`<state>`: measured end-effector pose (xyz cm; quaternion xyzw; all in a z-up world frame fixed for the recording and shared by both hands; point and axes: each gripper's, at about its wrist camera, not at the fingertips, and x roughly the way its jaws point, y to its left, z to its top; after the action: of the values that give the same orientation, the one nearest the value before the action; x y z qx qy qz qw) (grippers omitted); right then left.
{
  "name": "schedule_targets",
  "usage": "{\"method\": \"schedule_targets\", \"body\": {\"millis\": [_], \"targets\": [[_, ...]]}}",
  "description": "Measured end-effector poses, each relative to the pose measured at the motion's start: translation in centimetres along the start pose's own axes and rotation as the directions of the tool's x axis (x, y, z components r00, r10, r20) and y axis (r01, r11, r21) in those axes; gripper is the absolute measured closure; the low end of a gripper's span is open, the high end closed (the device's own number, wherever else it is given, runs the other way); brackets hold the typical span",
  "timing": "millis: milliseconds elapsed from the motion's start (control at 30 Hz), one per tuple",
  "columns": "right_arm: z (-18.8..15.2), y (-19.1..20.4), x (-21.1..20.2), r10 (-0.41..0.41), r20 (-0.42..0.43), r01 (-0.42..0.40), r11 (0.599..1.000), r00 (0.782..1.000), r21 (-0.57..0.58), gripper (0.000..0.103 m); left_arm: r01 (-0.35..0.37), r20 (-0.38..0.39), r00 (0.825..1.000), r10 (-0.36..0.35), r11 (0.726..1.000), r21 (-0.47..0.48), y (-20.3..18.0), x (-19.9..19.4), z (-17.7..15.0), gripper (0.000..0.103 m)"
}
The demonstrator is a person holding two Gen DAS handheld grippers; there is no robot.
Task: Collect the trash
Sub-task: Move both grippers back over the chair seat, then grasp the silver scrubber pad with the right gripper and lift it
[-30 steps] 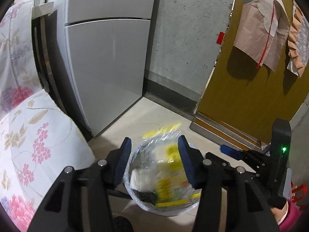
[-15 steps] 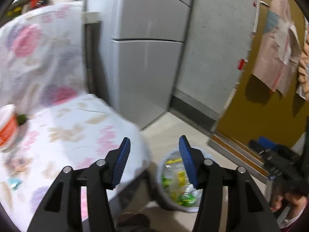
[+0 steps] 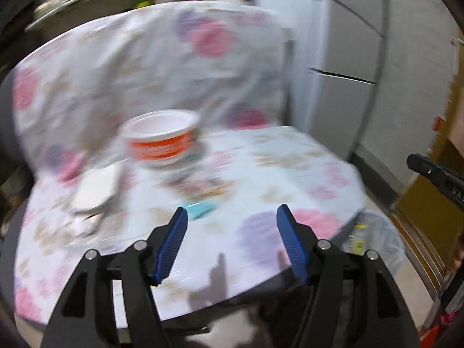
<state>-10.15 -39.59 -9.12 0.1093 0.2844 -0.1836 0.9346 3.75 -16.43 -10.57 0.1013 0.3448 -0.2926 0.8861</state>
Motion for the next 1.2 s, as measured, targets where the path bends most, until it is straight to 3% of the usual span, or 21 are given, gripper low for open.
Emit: {"method": "schedule_targets", "body": {"millis": [167, 233, 300, 400, 567, 767, 900, 1033, 1200], "targets": [[0.6, 6.5, 4.5, 0.102, -0.075, -0.109, 0.990, 0.992, -0.088, 0.076, -0.121, -0.019, 0.993, 0.119, 0.988, -0.092, 6.9, -1.1, -1.0, 0.038], [0.5, 8.9, 6.1, 0.129, -0.104, -0.143, 0.980, 0.986, -0.141, 0.066, -0.171, -0.030, 0.985, 0.168, 0.976, -0.135, 9.7, -1.6, -1.5, 0.031], [0.2, 10.5, 7.4, 0.156, -0.128, -0.176, 0.971, 0.979, -0.161, 0.052, -0.202, -0.041, 0.979, 0.198, 0.964, -0.171, 12.0, -1.8, -1.8, 0.031], [0.1, 13.4, 9.7, 0.192, -0.172, -0.226, 0.953, 0.966, -0.202, 0.041, -0.237, -0.056, 0.972, 0.230, 0.948, -0.210, 14.4, -1.6, -2.0, 0.031], [0.0, 17.4, 11.8, 0.227, -0.213, -0.278, 0.927, 0.950, -0.251, 0.039, -0.274, -0.085, 0.962, 0.261, 0.926, -0.260, 17.7, -0.8, -2.8, 0.031], [0.3, 20.7, 13.5, 0.262, -0.235, -0.325, 0.900, 0.936, -0.289, 0.038, -0.270, -0.122, 0.962, 0.245, 0.925, -0.267, 19.0, 1.1, -3.2, 0.031], [0.6, 23.4, 14.4, 0.299, -0.245, -0.367, 0.878, 0.922, -0.307, 0.038, -0.300, -0.110, 0.954, 0.280, 0.914, -0.272, 20.0, 1.2, -2.7, 0.031], [0.7, 27.3, 14.9, 0.345, -0.255, -0.418, 0.841, 0.903, -0.344, 0.038, -0.341, -0.118, 0.940, 0.320, 0.895, -0.288, 22.4, 0.6, -2.3, 0.031], [0.1, 33.0, 15.9, 0.383, -0.290, -0.474, 0.786, 0.877, -0.396, 0.038, -0.346, -0.121, 0.938, 0.325, 0.877, -0.332, 25.2, 0.2, -2.8, 0.031]]}}
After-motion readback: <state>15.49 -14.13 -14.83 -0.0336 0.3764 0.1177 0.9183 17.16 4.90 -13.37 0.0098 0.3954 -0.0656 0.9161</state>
